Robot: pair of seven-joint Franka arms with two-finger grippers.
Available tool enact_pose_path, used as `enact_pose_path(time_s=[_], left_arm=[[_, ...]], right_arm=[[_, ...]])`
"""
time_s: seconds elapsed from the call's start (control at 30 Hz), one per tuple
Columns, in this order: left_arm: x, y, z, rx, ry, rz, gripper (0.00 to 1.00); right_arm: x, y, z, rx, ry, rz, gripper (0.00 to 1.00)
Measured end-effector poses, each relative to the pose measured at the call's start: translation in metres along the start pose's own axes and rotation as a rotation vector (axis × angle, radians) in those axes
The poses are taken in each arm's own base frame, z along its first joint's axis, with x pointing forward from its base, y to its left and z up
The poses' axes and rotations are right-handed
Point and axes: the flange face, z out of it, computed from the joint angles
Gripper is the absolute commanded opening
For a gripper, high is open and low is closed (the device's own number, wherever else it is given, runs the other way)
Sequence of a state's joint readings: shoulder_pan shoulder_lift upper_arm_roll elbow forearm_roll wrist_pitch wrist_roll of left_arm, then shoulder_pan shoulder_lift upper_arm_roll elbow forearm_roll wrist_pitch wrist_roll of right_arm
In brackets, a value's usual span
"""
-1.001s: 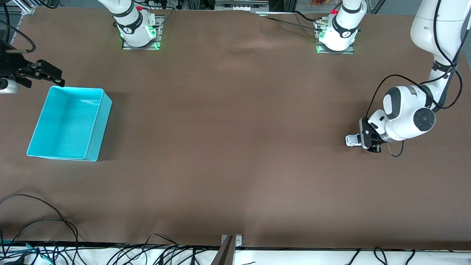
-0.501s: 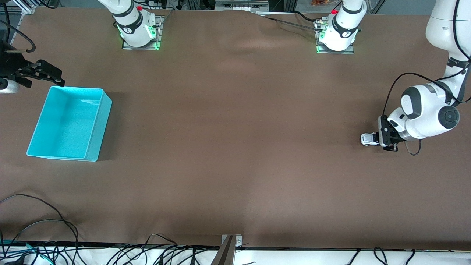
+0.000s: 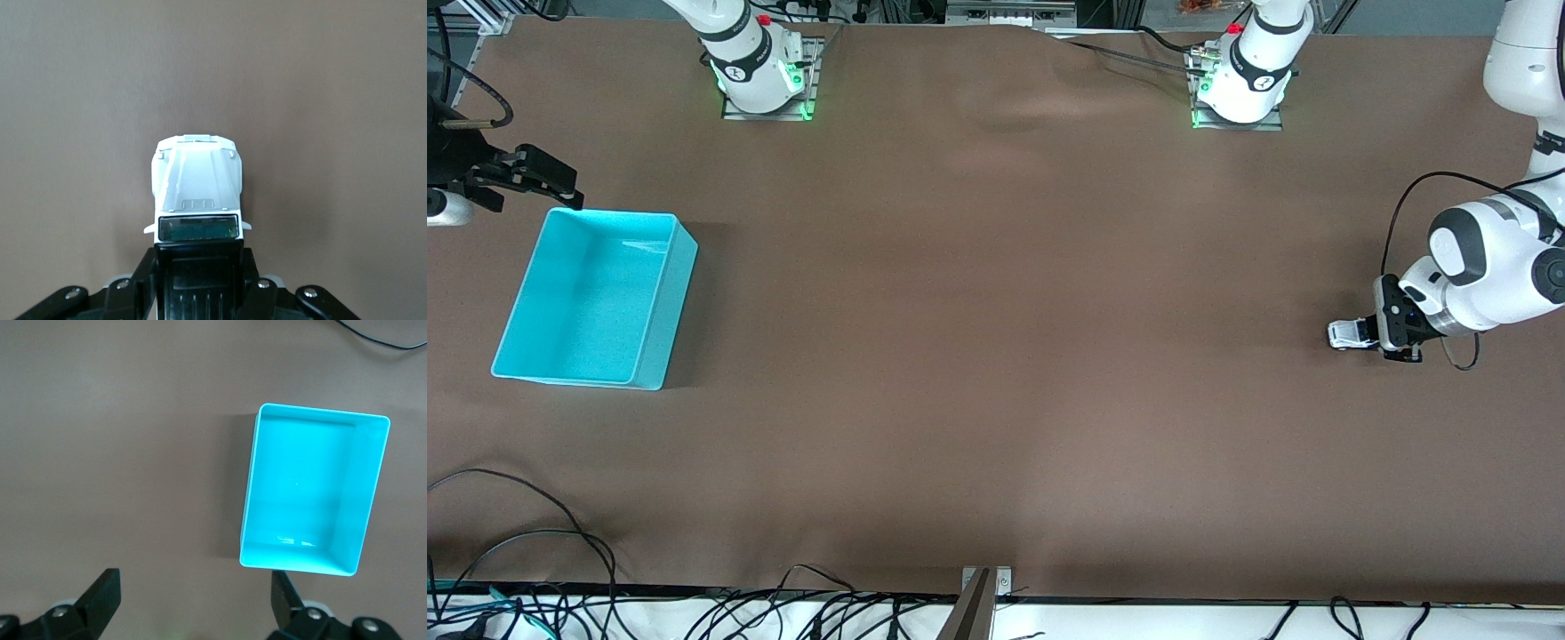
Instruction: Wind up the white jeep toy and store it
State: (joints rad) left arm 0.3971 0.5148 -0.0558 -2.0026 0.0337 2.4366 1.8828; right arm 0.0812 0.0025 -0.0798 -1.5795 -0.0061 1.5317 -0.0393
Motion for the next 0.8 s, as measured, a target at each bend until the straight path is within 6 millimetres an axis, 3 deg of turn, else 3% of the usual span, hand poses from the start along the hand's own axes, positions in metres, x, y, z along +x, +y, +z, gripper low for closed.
enact_pose_path(time_s=[0.8], left_arm=[[-0.035,0.006,-0.001,0.011,0.001,-0.001,0.07]], right_arm=[[0.000,0.000,0.000,0.000,0.000,0.000,1.00]])
